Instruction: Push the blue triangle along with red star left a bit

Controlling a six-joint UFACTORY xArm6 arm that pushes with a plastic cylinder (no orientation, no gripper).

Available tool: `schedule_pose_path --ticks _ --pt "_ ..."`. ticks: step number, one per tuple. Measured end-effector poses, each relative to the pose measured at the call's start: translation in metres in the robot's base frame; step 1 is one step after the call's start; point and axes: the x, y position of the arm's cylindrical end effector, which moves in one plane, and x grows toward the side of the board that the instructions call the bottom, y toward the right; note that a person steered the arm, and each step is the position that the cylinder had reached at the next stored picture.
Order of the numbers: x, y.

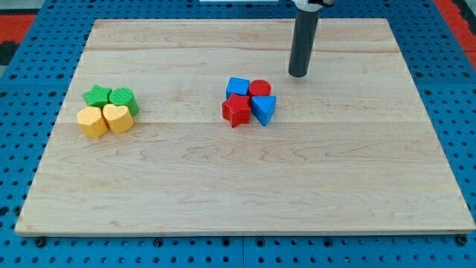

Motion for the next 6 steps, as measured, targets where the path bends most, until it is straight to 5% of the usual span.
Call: schedule_pose_path --ticks 1,3,6 --pt "0.000 0.013" --pt "0.073 0.086" --pt "0.087 -0.010"
